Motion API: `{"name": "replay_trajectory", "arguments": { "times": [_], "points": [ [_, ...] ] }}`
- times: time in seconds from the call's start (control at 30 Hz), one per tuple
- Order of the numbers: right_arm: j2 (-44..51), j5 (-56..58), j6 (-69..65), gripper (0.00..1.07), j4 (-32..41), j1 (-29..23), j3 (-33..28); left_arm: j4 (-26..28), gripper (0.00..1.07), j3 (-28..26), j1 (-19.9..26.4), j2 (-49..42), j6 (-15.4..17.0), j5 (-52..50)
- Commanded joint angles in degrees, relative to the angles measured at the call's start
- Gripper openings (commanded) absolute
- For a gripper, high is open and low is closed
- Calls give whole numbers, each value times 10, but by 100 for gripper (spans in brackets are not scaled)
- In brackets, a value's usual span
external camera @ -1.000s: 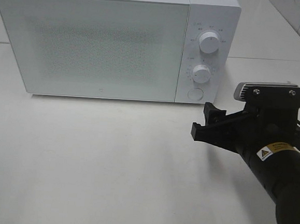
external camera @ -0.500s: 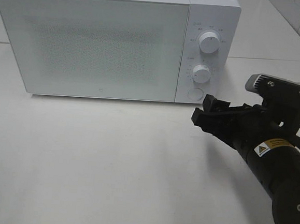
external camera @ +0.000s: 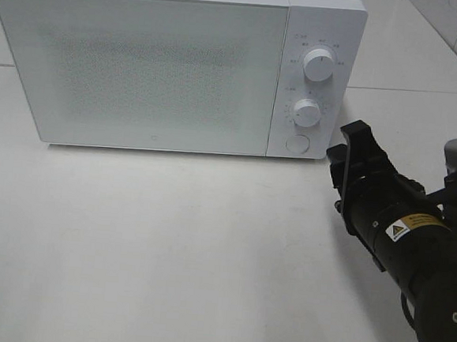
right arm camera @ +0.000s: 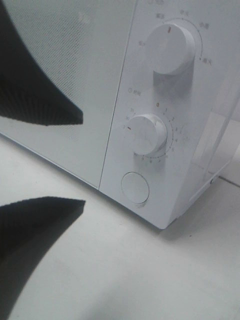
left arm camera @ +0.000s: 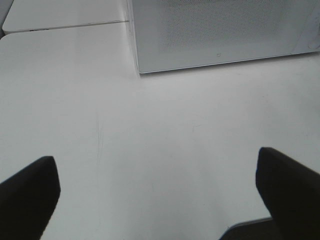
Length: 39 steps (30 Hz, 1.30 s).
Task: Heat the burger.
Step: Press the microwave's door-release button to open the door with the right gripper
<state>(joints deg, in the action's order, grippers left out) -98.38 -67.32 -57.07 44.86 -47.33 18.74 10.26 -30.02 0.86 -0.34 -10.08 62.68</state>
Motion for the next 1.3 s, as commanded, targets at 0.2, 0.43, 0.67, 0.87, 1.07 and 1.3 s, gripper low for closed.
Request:
{"name": "replay_trajectory", "arguments": {
  "times": [0.2, 0.43, 0.67, 0.87, 1.07, 1.3],
  "points": [
    [-1, 28, -138, 20, -6, -2, 5, 1, 100, 1, -2, -9, 5, -9],
    [-1, 45, -164, 0, -7, -2, 5, 1, 100, 1, -2, -9, 5, -9],
    [-3, 54, -188, 0, -7, -2, 19, 1, 100, 1, -2, -9, 5, -9],
    [-12, 54, -187, 0, -6, -1, 36, 0, 100, 1, -2, -9, 5, -9],
    [-56, 54, -211, 0, -6, -1, 54, 0, 100, 1, -2, -9, 5, -9],
    [-95, 54, -218, 0, -20, 17, 85, -1, 100, 1, -2, -9, 5, -9]
  ]
}}
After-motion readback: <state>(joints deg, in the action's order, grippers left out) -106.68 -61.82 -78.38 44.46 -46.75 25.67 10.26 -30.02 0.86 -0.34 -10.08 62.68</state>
